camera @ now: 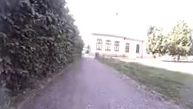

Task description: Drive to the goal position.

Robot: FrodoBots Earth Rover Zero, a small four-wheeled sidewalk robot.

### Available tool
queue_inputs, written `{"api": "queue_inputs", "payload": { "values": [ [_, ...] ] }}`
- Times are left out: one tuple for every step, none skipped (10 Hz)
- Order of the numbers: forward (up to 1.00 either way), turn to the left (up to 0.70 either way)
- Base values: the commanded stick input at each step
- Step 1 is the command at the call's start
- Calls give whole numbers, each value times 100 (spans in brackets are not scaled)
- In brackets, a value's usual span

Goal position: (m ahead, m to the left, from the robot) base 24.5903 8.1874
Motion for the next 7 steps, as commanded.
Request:
{"api": "queue_inputs", "payload": {
  "values": [
    [44, 2],
    [44, 2],
    [44, 2],
    [44, 2],
    [44, 2],
    [44, 2],
    [44, 2]
  ]
}}
